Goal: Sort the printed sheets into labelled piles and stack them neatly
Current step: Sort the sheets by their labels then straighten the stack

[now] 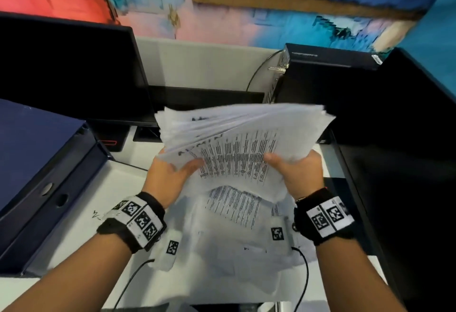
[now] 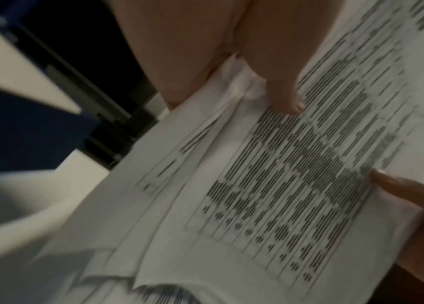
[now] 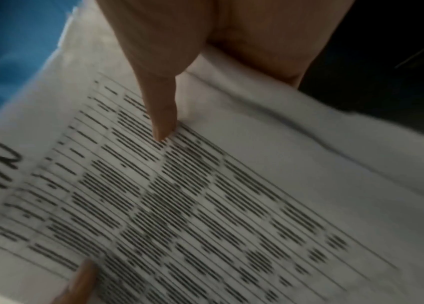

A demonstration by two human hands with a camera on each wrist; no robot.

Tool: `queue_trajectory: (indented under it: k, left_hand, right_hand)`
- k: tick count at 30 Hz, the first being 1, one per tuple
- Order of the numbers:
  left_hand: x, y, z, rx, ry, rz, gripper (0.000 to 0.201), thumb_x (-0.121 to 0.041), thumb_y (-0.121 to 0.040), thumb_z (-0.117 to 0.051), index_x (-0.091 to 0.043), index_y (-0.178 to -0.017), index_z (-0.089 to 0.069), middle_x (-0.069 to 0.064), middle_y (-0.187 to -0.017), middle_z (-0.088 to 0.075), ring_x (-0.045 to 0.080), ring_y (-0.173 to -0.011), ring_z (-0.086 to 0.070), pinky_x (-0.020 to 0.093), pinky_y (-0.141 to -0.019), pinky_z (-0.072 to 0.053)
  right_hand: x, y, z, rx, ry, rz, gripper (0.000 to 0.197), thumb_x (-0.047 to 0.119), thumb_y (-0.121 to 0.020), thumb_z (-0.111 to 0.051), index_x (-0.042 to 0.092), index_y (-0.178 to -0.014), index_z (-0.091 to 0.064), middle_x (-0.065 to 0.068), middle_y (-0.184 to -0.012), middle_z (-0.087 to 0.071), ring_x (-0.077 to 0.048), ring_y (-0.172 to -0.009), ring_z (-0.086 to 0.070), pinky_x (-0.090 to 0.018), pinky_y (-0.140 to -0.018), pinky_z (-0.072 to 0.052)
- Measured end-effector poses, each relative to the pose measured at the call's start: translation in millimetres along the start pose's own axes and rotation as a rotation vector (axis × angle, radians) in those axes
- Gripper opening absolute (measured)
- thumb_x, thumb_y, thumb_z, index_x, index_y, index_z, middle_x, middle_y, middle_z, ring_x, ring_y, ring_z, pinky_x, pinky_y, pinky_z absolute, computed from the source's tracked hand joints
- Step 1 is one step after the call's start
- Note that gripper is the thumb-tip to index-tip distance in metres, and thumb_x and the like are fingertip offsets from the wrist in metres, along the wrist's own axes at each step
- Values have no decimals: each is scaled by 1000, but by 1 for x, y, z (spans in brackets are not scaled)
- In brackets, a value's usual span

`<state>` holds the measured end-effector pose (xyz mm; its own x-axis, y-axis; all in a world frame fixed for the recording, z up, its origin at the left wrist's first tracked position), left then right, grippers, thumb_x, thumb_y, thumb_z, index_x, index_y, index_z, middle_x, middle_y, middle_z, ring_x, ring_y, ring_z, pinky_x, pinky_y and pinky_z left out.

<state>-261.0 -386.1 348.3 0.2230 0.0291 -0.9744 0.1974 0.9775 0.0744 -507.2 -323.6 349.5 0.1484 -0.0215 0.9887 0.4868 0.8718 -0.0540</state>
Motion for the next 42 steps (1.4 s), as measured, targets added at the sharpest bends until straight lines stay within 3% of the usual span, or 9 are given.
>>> queue_trajectory:
  k: [1,2,5,14,19,25,29,36,42]
  left_hand:
    - [13,-4,-3,62,-2,18,36,-9,-87,-71,23,-95,-56,-2,-73,-63,12,-64,-62,17,-87,-37]
    - [28,-8,-6,116,-30,55,31,-12,-84,-75,2,-110,-65,-7,-79,-73,5,-73,-69,25,-81,-57]
    - [54,-12,-15,161,-40,80,59,-14,-78,-82,-24,-130,-56,-13,-118,-69,0,-110,-64,35,-100,-52]
    - [67,-28,-22,43,55,109,39,-11,-67,-88,-33,-93,-69,-18,-82,-76,-6,-81,-71,12,-70,-55]
    - [69,-31,-31,23,39,92,32,-20,-81,-79,-23,-112,-71,-8,-102,-75,4,-92,-70,27,-84,-57]
    - [59,-42,-10,-218,-113,-22,35,-29,-89,-70,0,-108,-67,1,-85,-70,9,-72,-65,17,-66,-53]
    - [49,-46,7,-265,-150,-58,23,-21,-90,-71,-4,-104,-67,3,-86,-68,-1,-71,-60,-2,-55,-42]
    - [47,-42,22,-275,-66,-35,20,-19,-89,-72,-10,-106,-68,-5,-83,-67,7,-76,-65,10,-61,-48]
    - [48,-41,37,-261,-58,-35,25,-20,-87,-74,-10,-110,-69,1,-93,-72,15,-85,-69,28,-82,-53]
  right_hand:
    - [-10,1,-2,18,34,-43,33,10,-68,-86,21,-95,-70,2,-92,-76,-15,-90,-73,-35,-77,-61]
    - [-19,1,-5,21,35,-87,38,10,-66,-87,16,-99,-70,-1,-95,-76,-17,-91,-73,-38,-78,-61]
    - [-36,2,-12,-34,-11,-181,46,8,-63,-89,10,-105,-70,-2,-96,-76,-15,-88,-74,-37,-77,-61]
    - [-39,6,-12,-92,-251,-211,33,-7,-67,-82,10,-94,-73,-6,-91,-77,-21,-84,-75,-32,-67,-61]
    - [-55,2,-13,-172,-169,-244,33,4,-72,-83,9,-103,-71,-4,-96,-76,-18,-88,-74,-22,-66,-58]
    - [-154,20,-32,-32,852,-760,112,56,-69,-77,13,-152,-16,-8,-155,-22,-35,-139,-27,-50,-109,-33]
    - [-170,27,-51,72,886,-715,130,44,-67,-85,9,-154,5,-15,-157,-13,-38,-142,-23,-49,-113,-30]
    - [-154,23,-36,26,688,-682,77,13,-88,-68,7,-151,-23,-18,-142,-49,-33,-125,-54,-34,-102,-46]
    - [-132,26,10,8,800,-590,23,14,-90,-64,1,-109,-63,-17,-110,-68,-26,-82,-59,-23,-69,-46]
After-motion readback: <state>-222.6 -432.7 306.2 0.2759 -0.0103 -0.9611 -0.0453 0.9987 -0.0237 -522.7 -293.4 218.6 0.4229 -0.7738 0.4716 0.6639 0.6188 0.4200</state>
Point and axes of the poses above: each hand's wrist, its own y-axis away from the middle knuckle, its own z-axis out of the back of the hand, x = y × z, the point moved 2 cm from there along -y, towards the middle knuckle
